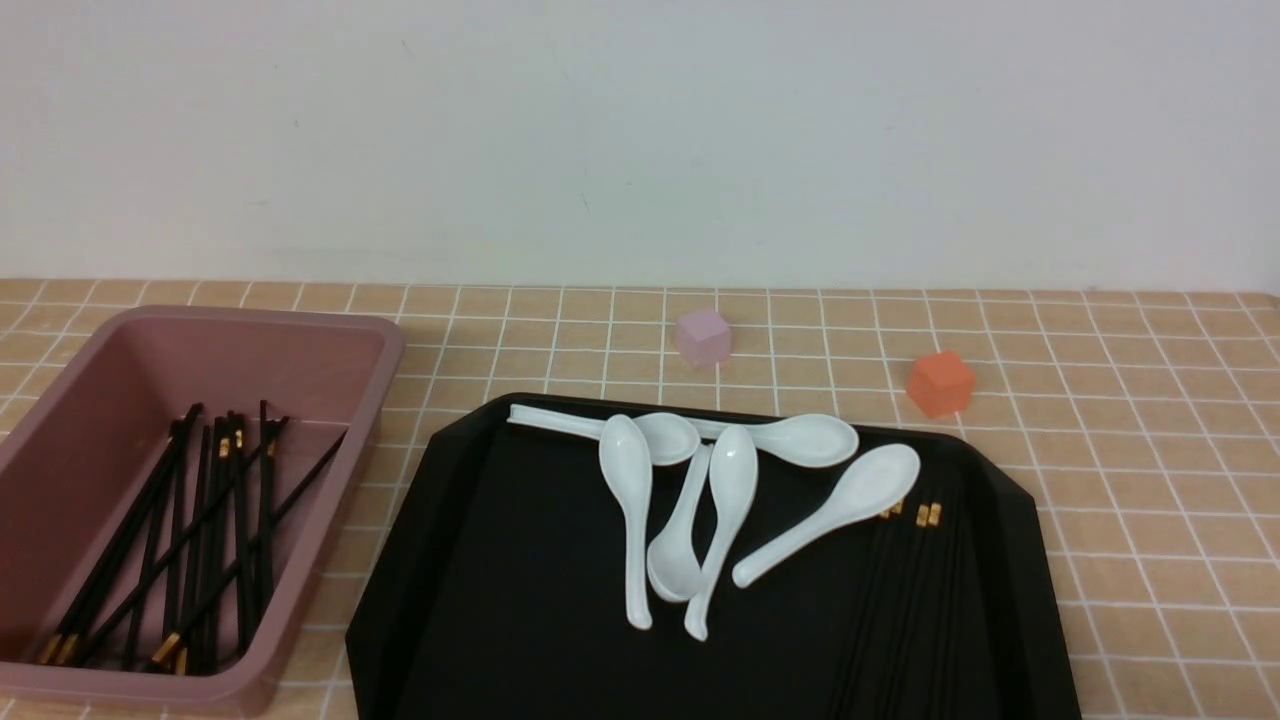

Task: On brown tablecloth take chopsticks from black tray and put them in box.
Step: 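Move the gripper over the chopsticks on the black tray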

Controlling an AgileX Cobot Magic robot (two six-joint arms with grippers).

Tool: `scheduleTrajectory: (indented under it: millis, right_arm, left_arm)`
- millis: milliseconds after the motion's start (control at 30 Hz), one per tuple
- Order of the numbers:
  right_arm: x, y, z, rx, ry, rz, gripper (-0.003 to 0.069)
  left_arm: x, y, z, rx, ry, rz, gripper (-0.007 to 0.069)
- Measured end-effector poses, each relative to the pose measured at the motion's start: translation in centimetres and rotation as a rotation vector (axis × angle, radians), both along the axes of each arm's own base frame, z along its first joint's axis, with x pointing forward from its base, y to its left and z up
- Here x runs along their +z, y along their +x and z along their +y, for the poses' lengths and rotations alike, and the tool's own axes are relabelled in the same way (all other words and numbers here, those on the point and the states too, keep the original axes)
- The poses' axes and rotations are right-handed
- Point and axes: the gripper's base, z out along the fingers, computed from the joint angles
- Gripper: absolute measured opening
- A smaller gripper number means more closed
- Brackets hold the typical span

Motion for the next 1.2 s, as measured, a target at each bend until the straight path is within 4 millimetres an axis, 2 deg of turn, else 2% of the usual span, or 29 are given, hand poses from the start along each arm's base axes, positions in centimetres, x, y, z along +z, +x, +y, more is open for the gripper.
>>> scheduleTrajectory:
  millis: [267,367,433,467,500,567,633,667,700,733,767,800,867,900,933,967,1000,1033,1100,1133,1167,1200]
  right_arm:
    - [0.2,0.0,-0.1,-0.009,0.084,-0.008,0.0239]
    - [0.9,-0.1,-0.1,-0.012,0.03,-0.04,0.0239]
    - [2.1,-0.2,0.0,0.002,-0.037,-0.059,0.0237]
    - [3.8,-0.3,0.1,0.015,-0.128,-0.077,0.0227]
    - [4.8,-0.2,0.3,0.033,-0.191,-0.066,0.0209]
    - [7.2,0.3,0.5,0.07,-0.343,-0.025,0.0165]
    - [9.2,1.7,0.9,0.149,-0.52,0.116,0.0083]
    - [9.6,2.1,0.9,0.158,-0.533,0.135,0.0076]
    - [10.6,3.9,1.2,0.234,-0.618,0.285,0.0016]
    - [10.7,4.6,1.3,0.274,-0.641,0.357,-0.0001]
    - [11.0,5.4,1.4,0.305,-0.658,0.414,-0.0008]
    - [11.5,7.1,1.7,0.373,-0.692,0.506,-0.001]
    - [11.1,10.7,2.9,0.538,-0.712,0.671,-0.0002]
    - [11.0,10.9,3.2,0.566,-0.713,0.684,-0.0001]
    - [10.6,12.5,3.9,0.631,-0.711,0.736,0.0003]
    - [9.6,14.8,5.8,0.751,-0.724,0.816,0.0007]
    - [9.2,16.1,6.8,0.793,-0.739,0.843,0.0008]
    - [8.6,16.7,7.2,0.809,-0.741,0.868,0.0008]
    - [6.9,20.0,10.1,0.86,-0.804,0.952,0.0012]
    - [6.0,21.0,10.9,0.863,-0.822,0.989,0.0013]
    - [5.1,23.2,12.7,0.828,-0.877,1.029,0.0015]
    - [4.7,23.2,12.9,0.836,-0.88,1.041,0.0015]
  left_arm:
    - [0.0,0.0,0.0,0.0,0.0,0.0,0.0238]
    - [0.0,0.0,0.0,0.0,0.0,0.0,0.0238]
    - [0.0,0.0,0.0,0.0,0.0,0.0,0.0238]
    - [0.0,0.0,0.0,0.0,0.0,0.0,0.0238]
    - [0.0,0.0,0.0,0.0,0.0,0.0,0.0238]
    - [0.0,0.0,0.0,0.0,0.0,0.0,0.0238]
    - [0.0,0.0,0.0,0.0,0.0,0.0,0.0238]
    - [0.0,0.0,0.0,0.0,0.0,0.0,0.0238]
    - [0.0,0.0,0.0,0.0,0.0,0.0,0.0238]
    - [0.0,0.0,0.0,0.0,0.0,0.0,0.0238]
    - [0.0,0.0,0.0,0.0,0.0,0.0,0.0238]
    - [0.0,0.0,0.0,0.0,0.0,0.0,0.0238]
    - [0.0,0.0,0.0,0.0,0.0,0.0,0.0238]
    - [0.0,0.0,0.0,0.0,0.0,0.0,0.0238]
    - [0.0,0.0,0.0,0.0,0.0,0.0,0.0238]
    - [0.0,0.0,0.0,0.0,0.0,0.0,0.0238]
    - [0.0,0.0,0.0,0.0,0.0,0.0,0.0238]
    - [0.0,0.0,0.0,0.0,0.0,0.0,0.0238]
    - [0.0,0.0,0.0,0.0,0.0,0.0,0.0238]
    - [0.0,0.0,0.0,0.0,0.0,0.0,0.0238]
    - [0.0,0.0,0.0,0.0,0.0,0.0,0.0238]
    - [0.0,0.0,0.0,0.0,0.0,0.0,0.0238]
